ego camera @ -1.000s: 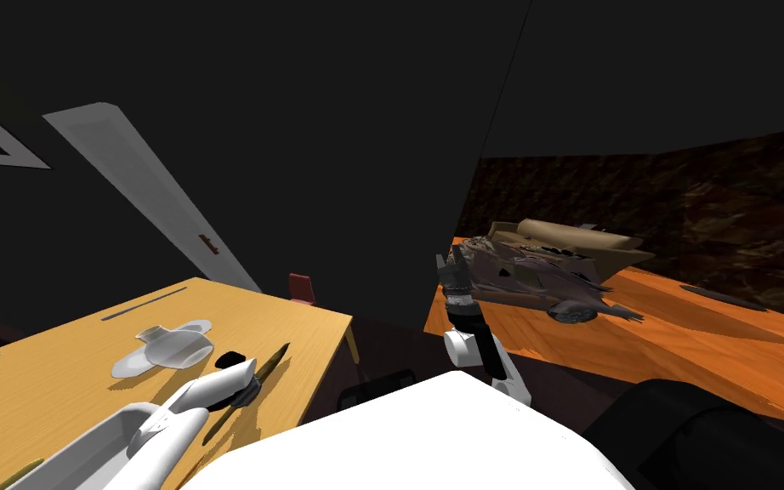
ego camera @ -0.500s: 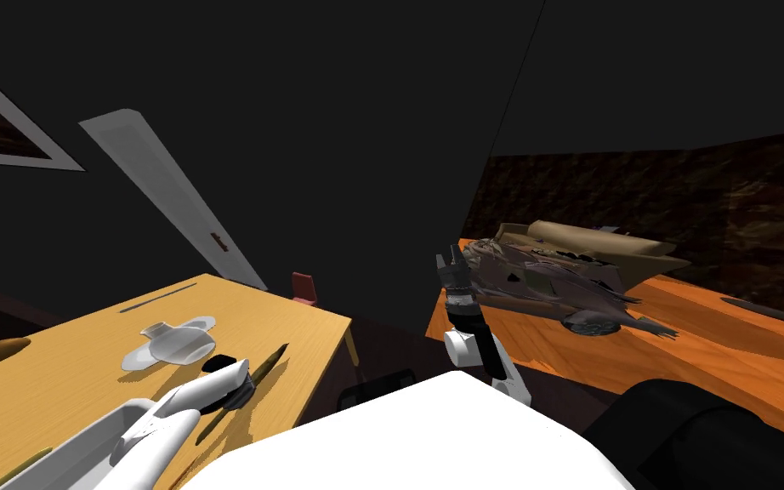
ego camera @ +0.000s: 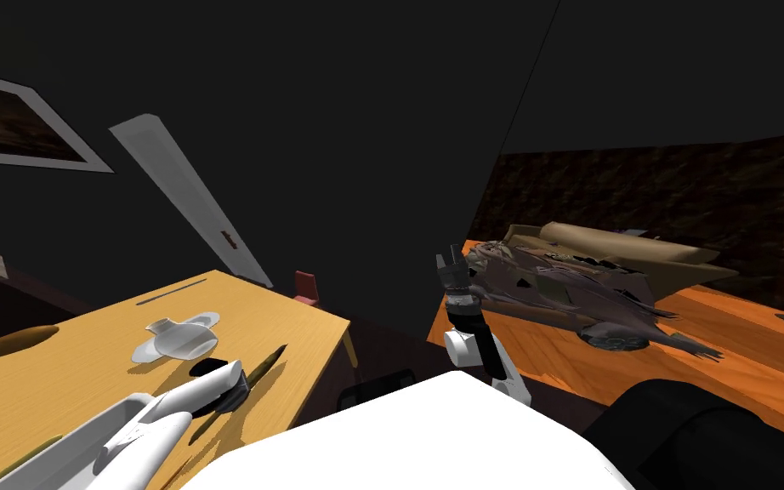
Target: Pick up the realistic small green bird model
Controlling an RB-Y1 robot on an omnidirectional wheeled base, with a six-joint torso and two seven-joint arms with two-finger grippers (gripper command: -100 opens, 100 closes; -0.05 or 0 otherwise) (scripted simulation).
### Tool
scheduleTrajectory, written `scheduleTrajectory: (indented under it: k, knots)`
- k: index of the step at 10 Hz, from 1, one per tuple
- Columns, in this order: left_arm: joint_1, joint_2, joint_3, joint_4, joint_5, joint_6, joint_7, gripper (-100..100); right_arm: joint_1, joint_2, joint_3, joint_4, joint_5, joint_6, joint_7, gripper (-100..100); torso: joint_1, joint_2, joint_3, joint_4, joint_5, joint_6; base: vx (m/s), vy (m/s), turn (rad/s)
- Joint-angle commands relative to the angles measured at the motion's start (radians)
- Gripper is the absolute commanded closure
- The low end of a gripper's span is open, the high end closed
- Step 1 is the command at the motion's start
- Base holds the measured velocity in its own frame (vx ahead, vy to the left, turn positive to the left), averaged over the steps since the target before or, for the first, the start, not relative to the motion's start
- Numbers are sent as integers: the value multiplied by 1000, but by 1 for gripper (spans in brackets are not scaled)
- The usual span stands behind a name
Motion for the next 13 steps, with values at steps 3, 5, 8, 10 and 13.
scheduleTrajectory:
  k: [3,5,8,10,13]
  knots:
    - [-11,11,29,29,27,-14,-87,100,0,0,0,0,0,0,0,0,-2,-1,0,0,-1,-1,44,-64,93]
    - [-21,22,58,57,54,-28,-148,100,0,0,0,0,0,0,0,0,-1,-1,0,0,-1,-1,55,-66,125]
    - [-31,32,86,85,80,-41,-227,100,0,0,0,0,0,0,0,0,-2,0,0,0,-1,-2,37,-64,97]
    - [-41,43,115,114,107,-55,-277,100,0,0,0,0,0,0,0,0,-1,1,1,1,-1,0,37,-51,58]
    - [-44,44,112,120,106,-57,-294,0,0,0,0,0,0,0,0,0,0,1,1,1,-1,0,21,-33,50]
